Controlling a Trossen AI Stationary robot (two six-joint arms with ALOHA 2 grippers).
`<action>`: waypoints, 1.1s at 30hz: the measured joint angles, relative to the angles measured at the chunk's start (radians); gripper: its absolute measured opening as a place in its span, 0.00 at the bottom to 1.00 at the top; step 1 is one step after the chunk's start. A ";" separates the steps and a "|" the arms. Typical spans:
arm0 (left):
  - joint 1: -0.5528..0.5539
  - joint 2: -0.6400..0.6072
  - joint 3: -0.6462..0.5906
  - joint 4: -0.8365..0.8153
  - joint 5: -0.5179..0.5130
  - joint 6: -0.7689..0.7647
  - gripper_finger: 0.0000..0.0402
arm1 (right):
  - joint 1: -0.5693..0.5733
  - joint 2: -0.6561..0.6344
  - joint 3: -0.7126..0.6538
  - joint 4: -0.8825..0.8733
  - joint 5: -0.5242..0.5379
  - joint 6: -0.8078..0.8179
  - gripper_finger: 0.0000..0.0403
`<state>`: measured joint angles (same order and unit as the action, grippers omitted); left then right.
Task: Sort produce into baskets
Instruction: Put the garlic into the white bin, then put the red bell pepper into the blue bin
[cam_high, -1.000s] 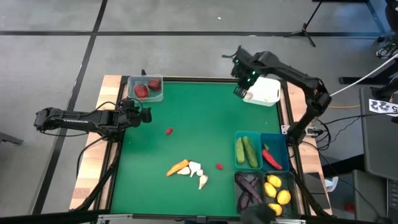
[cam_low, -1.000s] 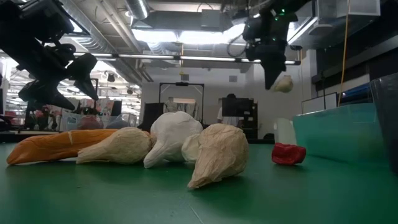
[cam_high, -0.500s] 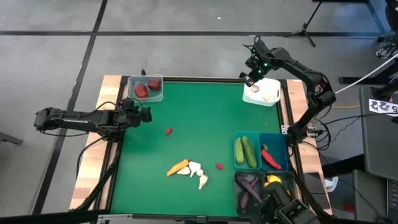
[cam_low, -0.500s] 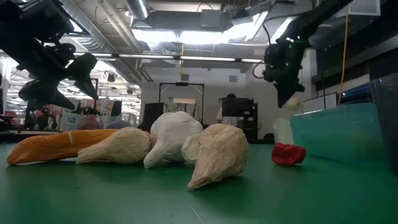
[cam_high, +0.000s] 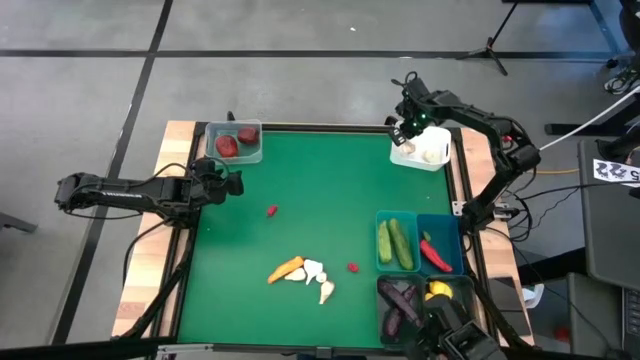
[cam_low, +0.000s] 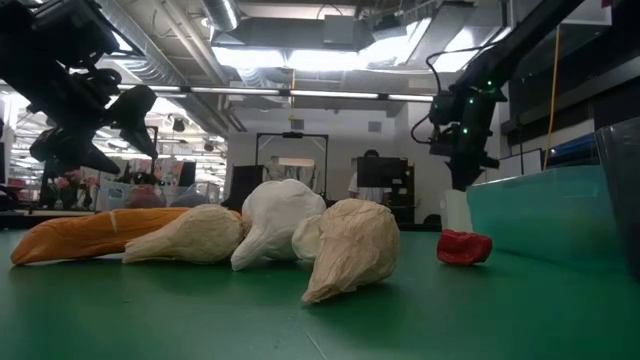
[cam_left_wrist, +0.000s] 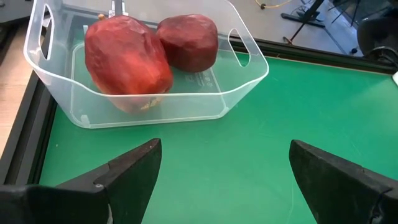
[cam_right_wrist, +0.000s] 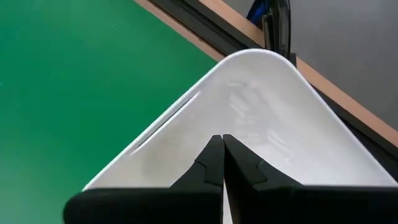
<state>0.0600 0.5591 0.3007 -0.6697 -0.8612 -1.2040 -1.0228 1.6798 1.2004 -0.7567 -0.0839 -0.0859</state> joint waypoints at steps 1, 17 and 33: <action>0.000 0.000 0.000 0.000 0.000 0.000 0.86 | 0.000 0.000 -0.004 0.006 0.007 0.001 0.00; 0.000 0.000 0.000 0.000 -0.004 -0.001 0.86 | 0.001 0.000 -0.008 -0.004 0.045 0.007 0.10; 0.000 0.000 0.000 0.000 -0.004 -0.001 0.86 | 0.001 0.001 0.159 -0.126 0.095 -0.043 0.18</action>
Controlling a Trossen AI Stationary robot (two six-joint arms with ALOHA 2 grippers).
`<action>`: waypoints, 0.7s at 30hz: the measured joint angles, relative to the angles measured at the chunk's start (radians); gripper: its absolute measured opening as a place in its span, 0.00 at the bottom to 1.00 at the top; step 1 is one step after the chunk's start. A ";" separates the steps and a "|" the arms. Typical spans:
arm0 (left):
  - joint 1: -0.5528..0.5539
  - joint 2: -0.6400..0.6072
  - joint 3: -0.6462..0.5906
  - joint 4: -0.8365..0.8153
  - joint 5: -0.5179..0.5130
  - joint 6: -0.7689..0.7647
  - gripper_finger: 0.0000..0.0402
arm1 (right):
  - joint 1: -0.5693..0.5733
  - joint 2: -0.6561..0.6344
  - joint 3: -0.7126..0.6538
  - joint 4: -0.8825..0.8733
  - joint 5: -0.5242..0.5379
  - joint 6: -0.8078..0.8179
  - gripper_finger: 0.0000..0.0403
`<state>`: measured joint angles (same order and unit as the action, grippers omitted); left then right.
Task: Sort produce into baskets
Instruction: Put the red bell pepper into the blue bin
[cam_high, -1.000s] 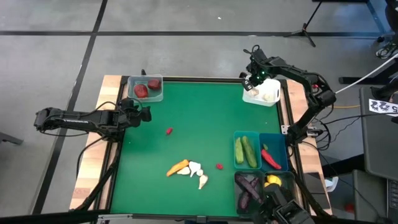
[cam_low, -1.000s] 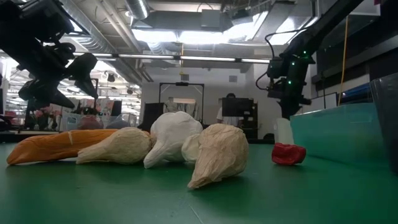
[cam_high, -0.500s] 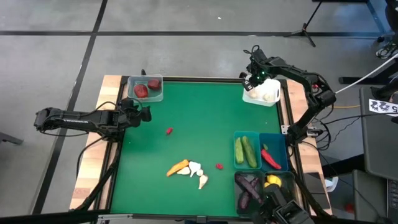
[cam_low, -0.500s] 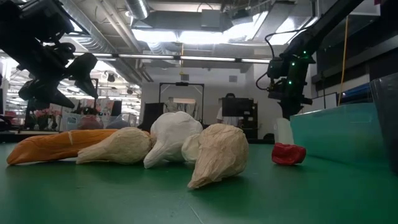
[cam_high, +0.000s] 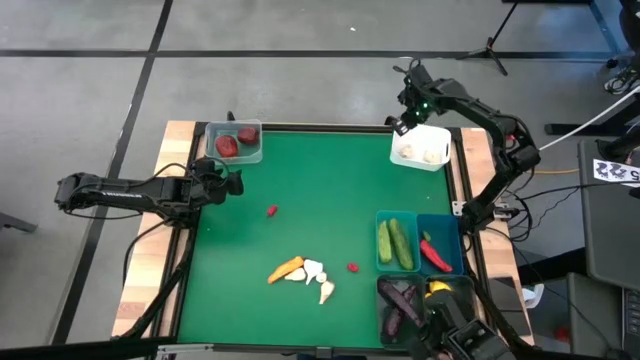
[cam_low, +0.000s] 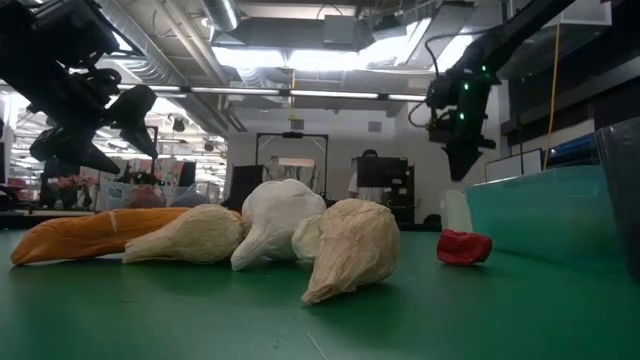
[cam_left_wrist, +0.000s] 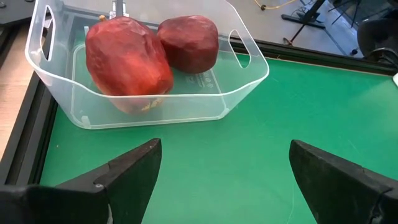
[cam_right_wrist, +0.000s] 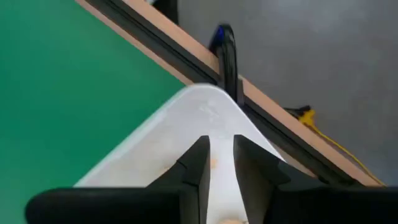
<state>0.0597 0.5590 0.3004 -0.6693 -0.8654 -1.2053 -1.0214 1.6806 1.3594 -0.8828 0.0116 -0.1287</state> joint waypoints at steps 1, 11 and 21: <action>0.000 0.000 0.000 0.000 0.000 0.000 0.86 | 0.000 0.000 0.028 -0.026 -0.026 0.000 0.18; 0.000 0.000 0.000 0.000 0.000 0.018 0.86 | 0.088 -0.005 0.166 -0.112 -0.522 -0.029 0.18; 0.000 0.000 0.000 0.000 0.000 0.018 0.86 | 0.439 -0.005 0.166 0.013 -0.530 -0.154 0.18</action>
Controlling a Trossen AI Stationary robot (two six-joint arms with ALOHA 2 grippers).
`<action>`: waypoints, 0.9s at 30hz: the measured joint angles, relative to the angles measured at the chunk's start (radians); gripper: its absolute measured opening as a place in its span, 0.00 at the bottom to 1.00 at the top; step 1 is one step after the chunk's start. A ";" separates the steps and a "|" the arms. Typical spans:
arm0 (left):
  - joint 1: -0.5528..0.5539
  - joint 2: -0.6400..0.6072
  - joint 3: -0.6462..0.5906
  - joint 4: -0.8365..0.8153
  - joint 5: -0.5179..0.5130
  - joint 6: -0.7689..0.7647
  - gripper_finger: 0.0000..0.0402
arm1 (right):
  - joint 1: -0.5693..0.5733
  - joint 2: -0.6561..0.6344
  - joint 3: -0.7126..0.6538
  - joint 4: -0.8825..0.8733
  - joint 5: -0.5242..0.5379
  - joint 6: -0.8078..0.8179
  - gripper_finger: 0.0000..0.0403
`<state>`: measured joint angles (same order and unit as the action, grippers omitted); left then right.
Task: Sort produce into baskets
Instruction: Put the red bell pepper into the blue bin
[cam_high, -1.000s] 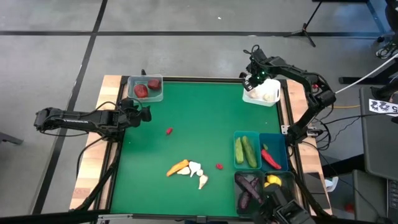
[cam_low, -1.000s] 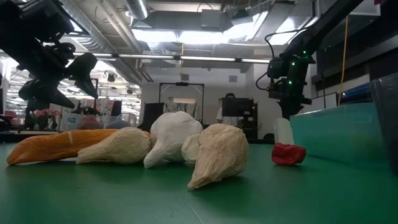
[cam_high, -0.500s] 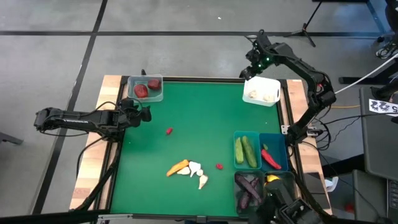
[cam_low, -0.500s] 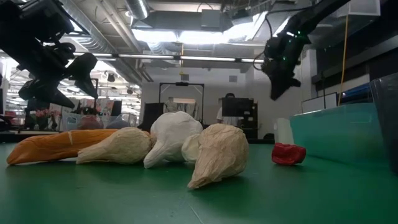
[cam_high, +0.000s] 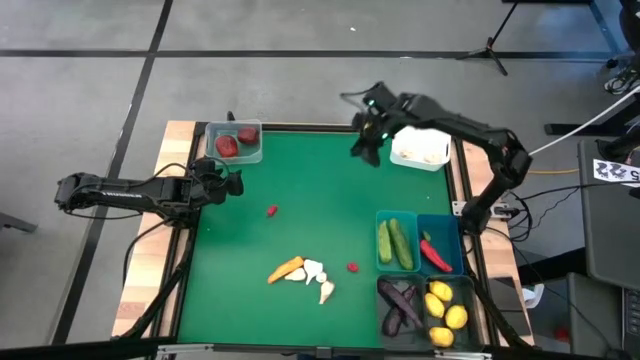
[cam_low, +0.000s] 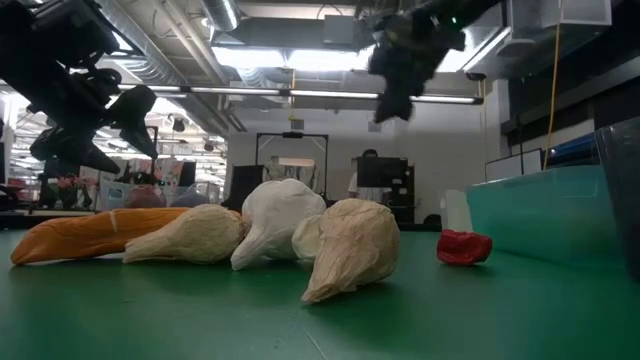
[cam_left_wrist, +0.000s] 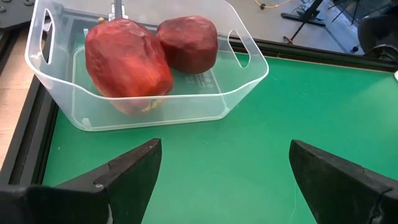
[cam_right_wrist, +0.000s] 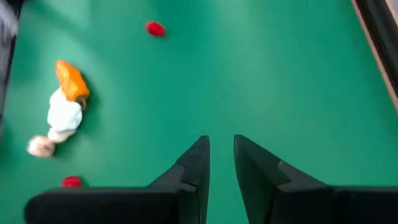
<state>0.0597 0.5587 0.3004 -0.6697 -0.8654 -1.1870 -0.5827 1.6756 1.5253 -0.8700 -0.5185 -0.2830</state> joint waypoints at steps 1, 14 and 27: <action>0.000 0.000 0.000 0.000 0.000 0.000 0.86 | 0.041 0.000 0.000 0.032 0.021 -0.024 0.18; 0.000 0.000 0.000 0.000 0.000 0.001 0.86 | 0.401 0.055 0.000 0.484 0.216 -0.274 0.40; 0.000 0.000 0.000 -0.001 0.000 0.035 0.86 | 0.412 0.326 0.000 0.930 0.216 -0.142 0.72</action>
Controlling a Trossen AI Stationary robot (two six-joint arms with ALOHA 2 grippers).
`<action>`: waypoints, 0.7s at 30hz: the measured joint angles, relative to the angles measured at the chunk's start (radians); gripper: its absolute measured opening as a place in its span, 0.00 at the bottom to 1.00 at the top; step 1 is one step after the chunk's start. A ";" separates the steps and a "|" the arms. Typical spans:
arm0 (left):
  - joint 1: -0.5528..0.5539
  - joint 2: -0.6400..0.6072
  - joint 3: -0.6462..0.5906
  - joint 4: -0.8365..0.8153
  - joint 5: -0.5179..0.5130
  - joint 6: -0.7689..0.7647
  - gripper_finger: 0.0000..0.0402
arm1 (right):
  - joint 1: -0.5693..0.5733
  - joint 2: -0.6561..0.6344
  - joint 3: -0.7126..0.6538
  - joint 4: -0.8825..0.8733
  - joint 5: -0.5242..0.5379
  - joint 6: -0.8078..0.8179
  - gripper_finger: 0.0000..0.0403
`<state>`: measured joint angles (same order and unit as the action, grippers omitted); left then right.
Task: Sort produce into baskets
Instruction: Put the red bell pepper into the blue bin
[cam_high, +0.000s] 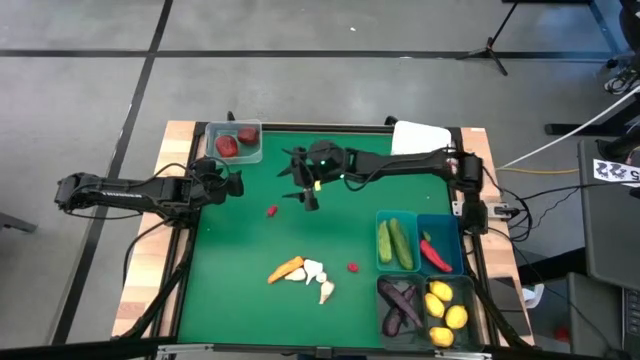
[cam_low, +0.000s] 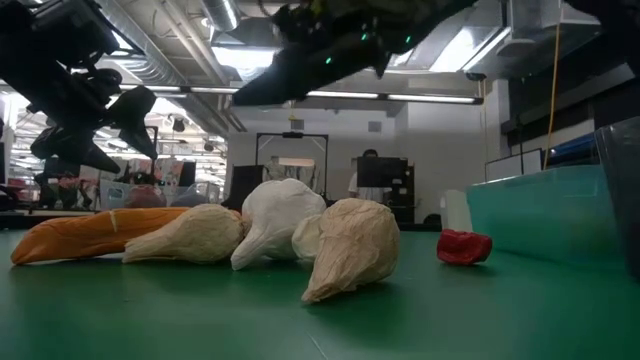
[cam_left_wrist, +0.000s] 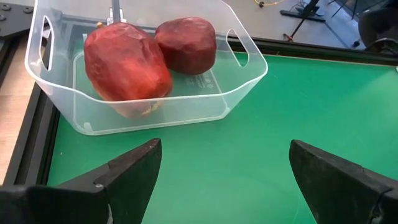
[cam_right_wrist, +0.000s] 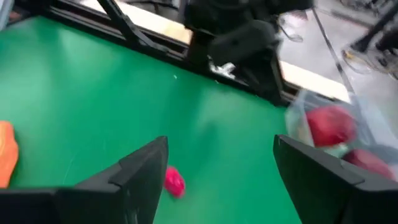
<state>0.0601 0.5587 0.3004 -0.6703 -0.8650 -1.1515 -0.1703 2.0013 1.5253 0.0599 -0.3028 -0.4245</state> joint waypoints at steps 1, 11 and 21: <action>0.000 0.000 0.000 0.000 0.000 0.001 0.86 | 0.000 0.023 0.000 0.029 -0.004 0.004 0.72; 0.000 0.000 0.000 0.001 0.000 -0.001 0.86 | 0.000 0.209 0.073 0.138 -0.129 0.086 0.64; 0.000 0.000 0.000 0.002 0.000 -0.002 0.86 | 0.000 0.386 0.367 -0.091 -0.278 0.099 0.62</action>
<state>0.0597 0.5587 0.3008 -0.6688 -0.8650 -1.1533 -0.1703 2.3872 1.8924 -0.0314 -0.5809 -0.3252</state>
